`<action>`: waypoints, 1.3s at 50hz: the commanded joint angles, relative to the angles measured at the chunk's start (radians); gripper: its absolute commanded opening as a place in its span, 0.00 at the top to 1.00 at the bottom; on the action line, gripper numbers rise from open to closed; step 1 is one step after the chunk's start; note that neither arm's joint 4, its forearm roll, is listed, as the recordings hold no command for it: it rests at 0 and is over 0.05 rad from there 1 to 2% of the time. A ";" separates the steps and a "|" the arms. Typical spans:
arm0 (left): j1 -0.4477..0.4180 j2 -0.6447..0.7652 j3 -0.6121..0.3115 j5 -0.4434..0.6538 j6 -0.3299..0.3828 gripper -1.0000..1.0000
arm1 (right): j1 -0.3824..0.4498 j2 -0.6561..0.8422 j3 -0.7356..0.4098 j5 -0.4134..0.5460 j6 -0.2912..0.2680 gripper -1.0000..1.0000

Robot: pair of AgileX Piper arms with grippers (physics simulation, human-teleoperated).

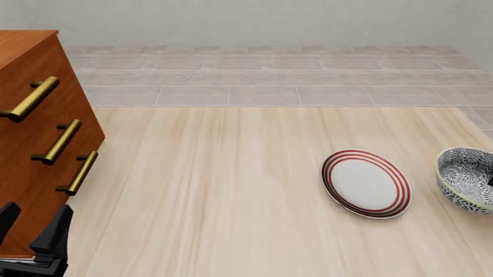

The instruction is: Put the bowl on top of the cabinet.

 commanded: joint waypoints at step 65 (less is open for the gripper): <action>0.001 -0.022 0.000 0.013 -0.012 0.00 | 0.164 -0.388 -0.131 0.260 -0.016 1.00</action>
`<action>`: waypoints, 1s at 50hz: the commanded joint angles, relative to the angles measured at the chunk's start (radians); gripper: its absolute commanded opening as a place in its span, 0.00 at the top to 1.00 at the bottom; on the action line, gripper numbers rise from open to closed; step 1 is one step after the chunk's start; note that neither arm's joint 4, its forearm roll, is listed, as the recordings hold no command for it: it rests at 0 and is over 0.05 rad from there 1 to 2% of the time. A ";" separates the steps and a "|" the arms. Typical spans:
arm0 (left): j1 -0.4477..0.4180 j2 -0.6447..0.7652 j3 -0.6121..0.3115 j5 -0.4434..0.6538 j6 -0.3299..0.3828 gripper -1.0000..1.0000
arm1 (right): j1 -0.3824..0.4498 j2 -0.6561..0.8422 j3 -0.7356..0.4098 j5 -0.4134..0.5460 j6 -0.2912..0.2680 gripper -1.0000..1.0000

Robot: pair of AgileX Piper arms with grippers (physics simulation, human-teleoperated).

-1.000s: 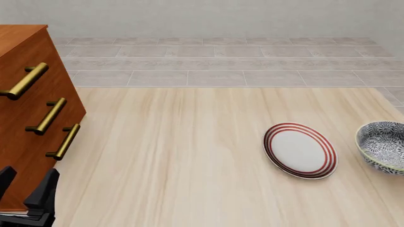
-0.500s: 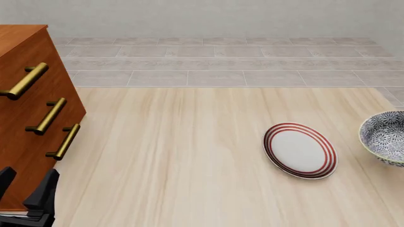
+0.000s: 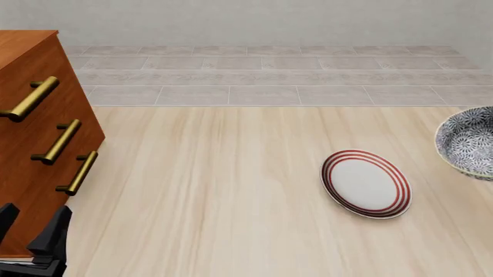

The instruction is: Put the bowl on top of the cabinet.

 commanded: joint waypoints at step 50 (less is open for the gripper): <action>-0.004 -0.011 -0.001 0.001 -0.013 0.00 | 0.449 -0.230 -0.142 0.176 -0.047 1.00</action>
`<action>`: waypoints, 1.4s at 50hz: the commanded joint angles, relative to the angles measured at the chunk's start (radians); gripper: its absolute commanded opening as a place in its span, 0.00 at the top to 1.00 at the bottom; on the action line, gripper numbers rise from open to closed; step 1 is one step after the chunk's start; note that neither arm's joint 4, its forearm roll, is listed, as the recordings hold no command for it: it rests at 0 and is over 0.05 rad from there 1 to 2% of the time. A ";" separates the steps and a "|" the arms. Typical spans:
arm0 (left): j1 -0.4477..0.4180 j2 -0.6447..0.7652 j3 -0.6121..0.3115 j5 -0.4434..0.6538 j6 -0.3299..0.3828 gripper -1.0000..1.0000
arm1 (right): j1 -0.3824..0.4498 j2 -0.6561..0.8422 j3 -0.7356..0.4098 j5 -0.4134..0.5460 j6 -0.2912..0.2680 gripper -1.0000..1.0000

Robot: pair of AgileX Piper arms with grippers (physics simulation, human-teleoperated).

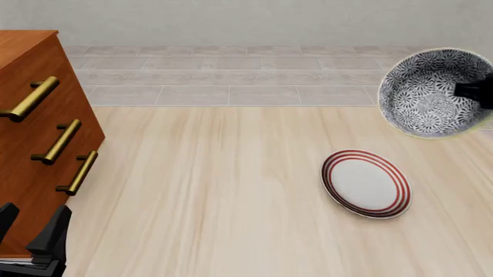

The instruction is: Put the bowl on top of the cabinet.

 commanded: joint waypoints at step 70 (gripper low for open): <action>0.003 -0.007 -0.001 -0.001 -0.019 0.00 | 0.580 0.173 -0.087 -0.064 -0.023 1.00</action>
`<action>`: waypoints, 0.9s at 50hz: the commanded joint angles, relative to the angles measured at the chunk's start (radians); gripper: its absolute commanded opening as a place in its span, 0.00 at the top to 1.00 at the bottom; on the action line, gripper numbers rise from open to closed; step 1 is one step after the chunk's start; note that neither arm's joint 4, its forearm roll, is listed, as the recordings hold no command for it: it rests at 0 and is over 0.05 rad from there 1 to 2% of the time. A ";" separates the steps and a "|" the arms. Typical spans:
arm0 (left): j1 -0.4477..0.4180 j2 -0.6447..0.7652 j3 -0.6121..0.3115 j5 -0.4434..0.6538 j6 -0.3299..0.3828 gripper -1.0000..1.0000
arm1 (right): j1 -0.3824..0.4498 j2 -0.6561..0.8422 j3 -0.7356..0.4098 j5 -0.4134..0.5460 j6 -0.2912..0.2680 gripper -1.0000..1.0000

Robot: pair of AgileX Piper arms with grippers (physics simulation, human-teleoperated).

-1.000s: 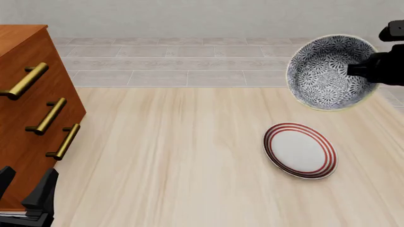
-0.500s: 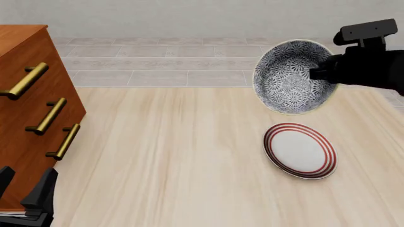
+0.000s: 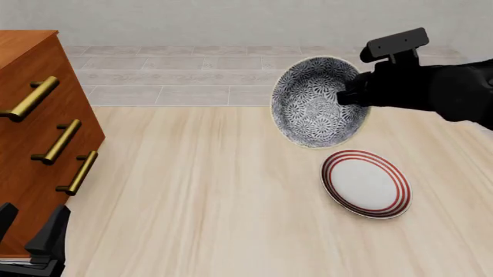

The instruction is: Put the bowl on top of the cabinet.

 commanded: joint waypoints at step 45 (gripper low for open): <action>-0.003 0.005 0.001 0.001 -0.006 0.00 | 0.301 0.169 -0.148 -0.054 0.053 1.00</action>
